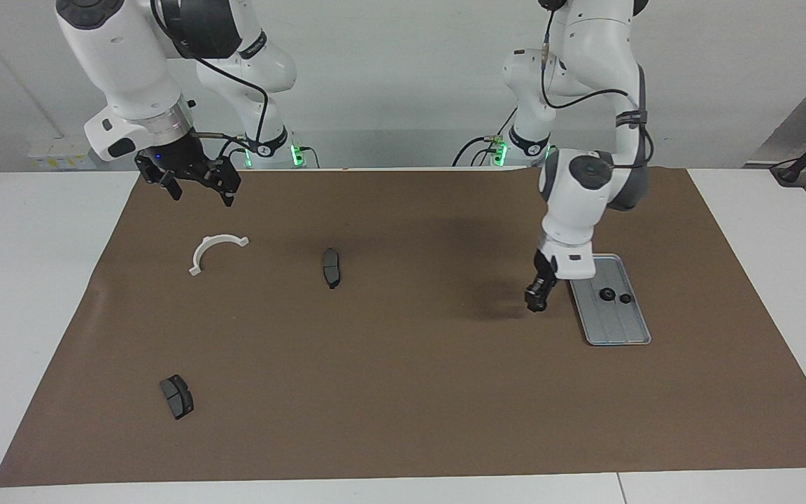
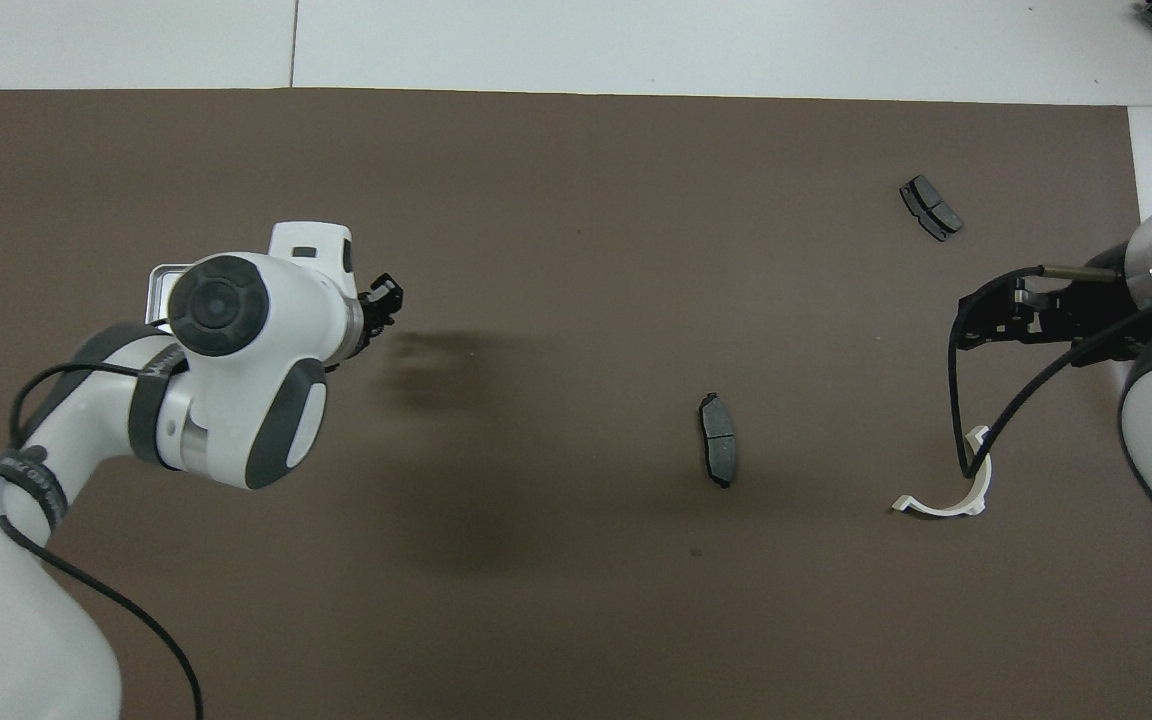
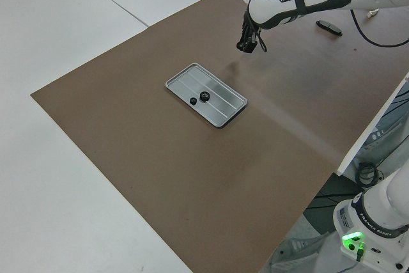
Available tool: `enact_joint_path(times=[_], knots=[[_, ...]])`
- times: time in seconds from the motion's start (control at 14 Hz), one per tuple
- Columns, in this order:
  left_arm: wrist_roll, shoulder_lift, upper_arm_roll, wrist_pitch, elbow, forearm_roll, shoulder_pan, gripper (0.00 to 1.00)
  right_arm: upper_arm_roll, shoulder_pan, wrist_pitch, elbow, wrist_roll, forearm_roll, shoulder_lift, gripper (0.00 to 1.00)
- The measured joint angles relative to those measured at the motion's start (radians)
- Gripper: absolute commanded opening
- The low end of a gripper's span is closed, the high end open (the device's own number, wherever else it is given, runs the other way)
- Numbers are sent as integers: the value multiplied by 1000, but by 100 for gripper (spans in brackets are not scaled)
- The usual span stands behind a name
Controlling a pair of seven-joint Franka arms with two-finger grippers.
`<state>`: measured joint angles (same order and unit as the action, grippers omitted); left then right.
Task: Place bearing gear from tray to pile
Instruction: 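Carry the gear with the left gripper to the table center and release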
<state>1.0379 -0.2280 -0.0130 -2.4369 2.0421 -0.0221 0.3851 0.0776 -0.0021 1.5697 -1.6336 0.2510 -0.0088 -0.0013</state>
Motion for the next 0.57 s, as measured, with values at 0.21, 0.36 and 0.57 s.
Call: enact_joint_path(times=[0.21,0.36,0.57], knots=[[5,-2,0,2,1,0,133,23,-1,-3,0,-2,0,0,0,100],[-25,-3,1,5,10,0,187,25,-5,-5,0,-3,0,0,0,100],[-179,-4,1,12,28,-1,212,35,-8,-5,0,-3,0,0,0,100]])
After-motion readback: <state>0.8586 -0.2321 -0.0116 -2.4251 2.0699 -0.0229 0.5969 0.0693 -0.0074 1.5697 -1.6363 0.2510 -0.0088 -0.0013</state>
